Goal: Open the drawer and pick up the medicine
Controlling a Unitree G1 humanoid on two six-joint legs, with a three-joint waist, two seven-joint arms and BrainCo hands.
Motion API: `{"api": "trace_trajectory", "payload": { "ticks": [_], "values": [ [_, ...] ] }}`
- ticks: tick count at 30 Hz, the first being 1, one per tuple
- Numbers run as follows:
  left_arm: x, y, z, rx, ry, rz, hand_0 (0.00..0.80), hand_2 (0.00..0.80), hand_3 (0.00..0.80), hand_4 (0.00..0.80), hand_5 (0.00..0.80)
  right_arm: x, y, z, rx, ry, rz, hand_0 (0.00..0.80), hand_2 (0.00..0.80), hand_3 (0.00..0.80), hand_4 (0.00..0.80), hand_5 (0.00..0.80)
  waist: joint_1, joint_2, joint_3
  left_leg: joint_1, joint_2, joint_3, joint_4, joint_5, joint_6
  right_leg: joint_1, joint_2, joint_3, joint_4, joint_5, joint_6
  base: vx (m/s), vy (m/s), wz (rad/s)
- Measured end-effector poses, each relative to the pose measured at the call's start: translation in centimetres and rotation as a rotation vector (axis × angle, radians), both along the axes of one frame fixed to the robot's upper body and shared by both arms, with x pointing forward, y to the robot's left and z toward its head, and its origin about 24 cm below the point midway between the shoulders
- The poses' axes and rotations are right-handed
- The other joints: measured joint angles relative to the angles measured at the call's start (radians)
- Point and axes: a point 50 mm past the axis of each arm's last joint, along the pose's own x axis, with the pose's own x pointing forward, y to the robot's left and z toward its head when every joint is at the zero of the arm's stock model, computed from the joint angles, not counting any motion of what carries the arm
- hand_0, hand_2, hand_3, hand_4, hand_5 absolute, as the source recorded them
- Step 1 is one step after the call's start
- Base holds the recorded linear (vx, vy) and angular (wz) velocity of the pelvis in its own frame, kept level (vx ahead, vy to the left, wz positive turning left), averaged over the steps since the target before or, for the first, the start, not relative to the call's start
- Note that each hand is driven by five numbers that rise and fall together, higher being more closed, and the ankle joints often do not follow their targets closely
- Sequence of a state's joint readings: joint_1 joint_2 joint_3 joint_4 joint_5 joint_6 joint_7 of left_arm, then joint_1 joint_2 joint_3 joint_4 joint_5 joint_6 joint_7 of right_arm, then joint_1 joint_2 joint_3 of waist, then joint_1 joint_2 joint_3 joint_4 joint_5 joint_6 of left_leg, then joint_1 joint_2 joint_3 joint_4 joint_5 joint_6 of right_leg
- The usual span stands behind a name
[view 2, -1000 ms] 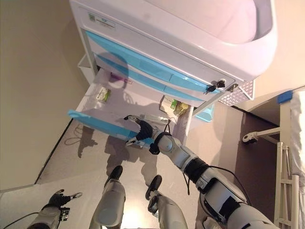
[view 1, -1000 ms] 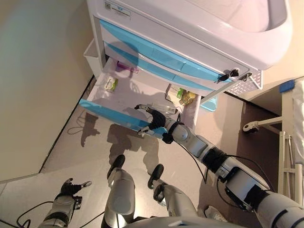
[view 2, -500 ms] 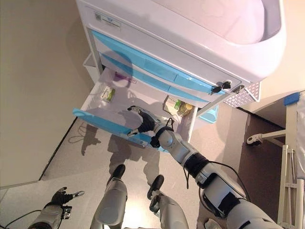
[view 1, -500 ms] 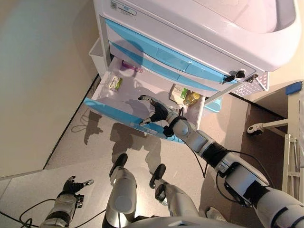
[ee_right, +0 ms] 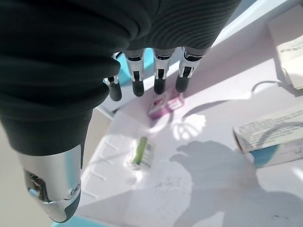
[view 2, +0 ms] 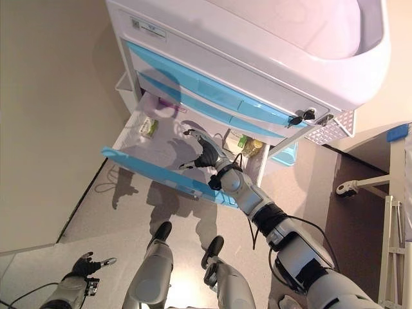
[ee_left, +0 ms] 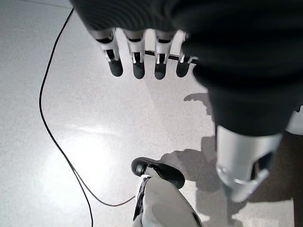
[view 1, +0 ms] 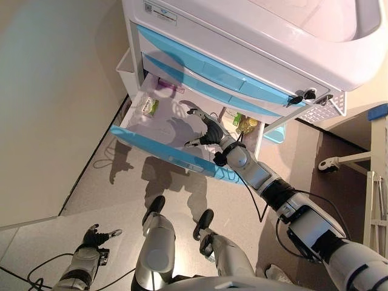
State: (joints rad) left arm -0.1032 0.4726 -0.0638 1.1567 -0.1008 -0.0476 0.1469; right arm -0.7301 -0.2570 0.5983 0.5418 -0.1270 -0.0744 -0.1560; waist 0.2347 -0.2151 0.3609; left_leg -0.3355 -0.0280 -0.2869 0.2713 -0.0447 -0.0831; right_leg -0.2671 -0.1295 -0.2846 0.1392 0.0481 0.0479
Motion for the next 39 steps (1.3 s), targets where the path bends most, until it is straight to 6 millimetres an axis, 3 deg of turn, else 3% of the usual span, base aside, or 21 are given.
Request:
{"api": "trace_trajectory", "payload": {
  "ticks": [7, 14, 28, 39],
  "values": [
    [0.2, -0.6, -0.2, 0.001, 0.005, -0.037, 0.000, 0.000, 0.000, 0.000, 0.000, 2.4, -2.2, 0.3, -0.136, -0.018, -0.135, 0.000, 0.000, 0.000, 0.000, 0.000, 0.003, 0.032, 0.018, -0.027, -0.004, -0.001, 0.011, 0.003, 0.002, -0.023, -0.003, 0.000, 0.008, 0.002, 0.002, -0.016, 0.000, 0.02],
    [0.7, -1.1, -0.3, -0.002, 0.000, -0.045, 0.000, 0.000, 0.000, 0.000, 0.000, 3.9, -3.8, 1.1, -0.270, -0.057, -0.227, 0.000, 0.000, 0.000, 0.000, 0.000, 0.009, 0.041, 0.022, -0.046, -0.009, -0.013, 0.017, 0.004, 0.002, -0.041, -0.004, -0.003, 0.015, -0.001, 0.002, 0.000, -0.002, 0.02],
    [1.9, -2.3, -0.3, -0.022, -0.024, -0.072, 0.000, 0.000, 0.000, 0.000, 0.000, 5.1, -3.9, 2.4, -0.441, -0.119, -0.273, 0.000, 0.000, 0.000, 0.000, 0.000, 0.050, 0.062, 0.036, -0.075, -0.015, -0.028, 0.019, 0.008, 0.001, -0.061, -0.008, -0.016, 0.018, -0.003, 0.002, -0.003, 0.002, 0.03],
    [2.3, -2.7, -0.3, -0.028, -0.035, -0.076, 0.000, 0.000, 0.000, 0.000, 0.000, 5.0, -3.3, 1.2, -0.530, -0.102, -0.262, 0.000, 0.000, 0.000, 0.000, 0.000, 0.051, 0.062, 0.036, -0.082, -0.026, -0.045, 0.021, 0.011, 0.003, -0.062, -0.015, -0.028, 0.022, -0.008, 0.007, 0.001, 0.002, 0.04]
  ]
}}
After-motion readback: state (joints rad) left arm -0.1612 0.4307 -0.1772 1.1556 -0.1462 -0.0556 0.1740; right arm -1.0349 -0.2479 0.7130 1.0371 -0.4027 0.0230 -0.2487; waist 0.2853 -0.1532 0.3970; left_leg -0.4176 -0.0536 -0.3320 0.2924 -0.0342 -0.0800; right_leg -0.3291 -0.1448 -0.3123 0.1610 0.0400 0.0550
